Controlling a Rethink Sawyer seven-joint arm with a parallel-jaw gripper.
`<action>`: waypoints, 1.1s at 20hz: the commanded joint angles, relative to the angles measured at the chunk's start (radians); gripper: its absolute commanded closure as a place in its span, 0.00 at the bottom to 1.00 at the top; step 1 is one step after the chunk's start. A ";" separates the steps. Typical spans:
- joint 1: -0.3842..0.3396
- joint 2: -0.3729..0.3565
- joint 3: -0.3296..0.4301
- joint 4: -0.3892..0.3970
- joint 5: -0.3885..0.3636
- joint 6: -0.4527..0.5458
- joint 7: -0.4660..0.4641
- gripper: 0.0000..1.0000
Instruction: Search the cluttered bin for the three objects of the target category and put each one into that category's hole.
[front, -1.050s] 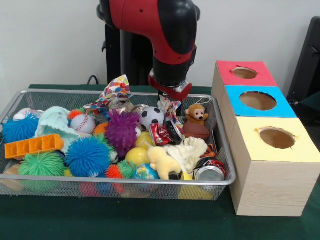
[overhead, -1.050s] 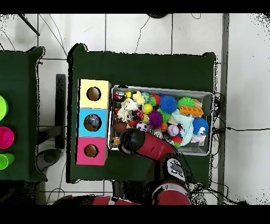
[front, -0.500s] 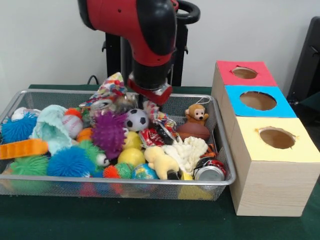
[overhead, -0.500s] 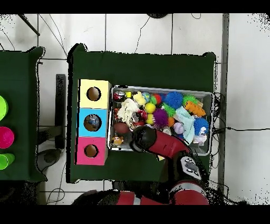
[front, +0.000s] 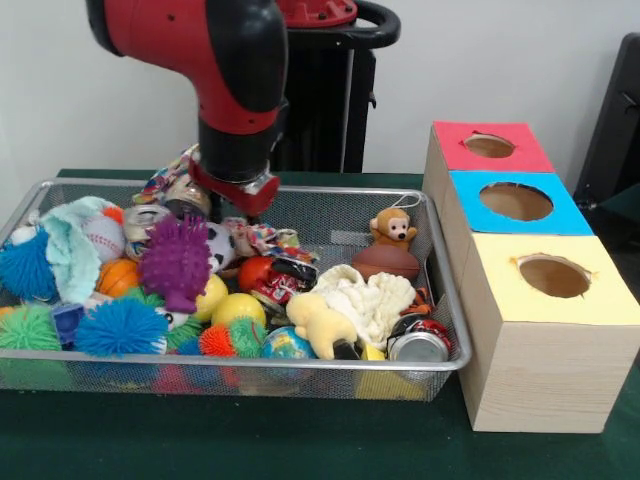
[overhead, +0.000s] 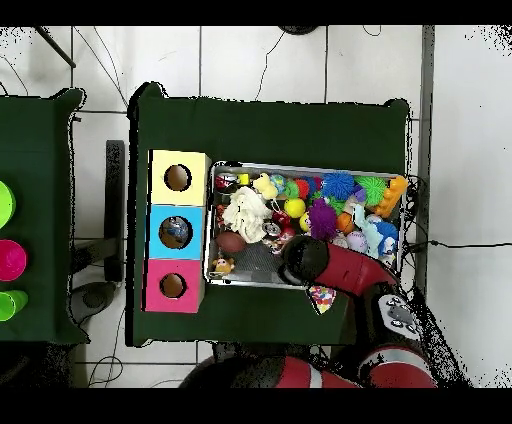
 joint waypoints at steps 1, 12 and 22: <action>-0.115 0.191 0.041 -0.250 -0.151 -0.157 -0.088 0.00; -0.162 0.161 0.130 -0.263 -0.180 -0.002 -0.096 0.00; -0.166 0.111 0.196 -0.194 -0.148 0.089 -0.077 0.00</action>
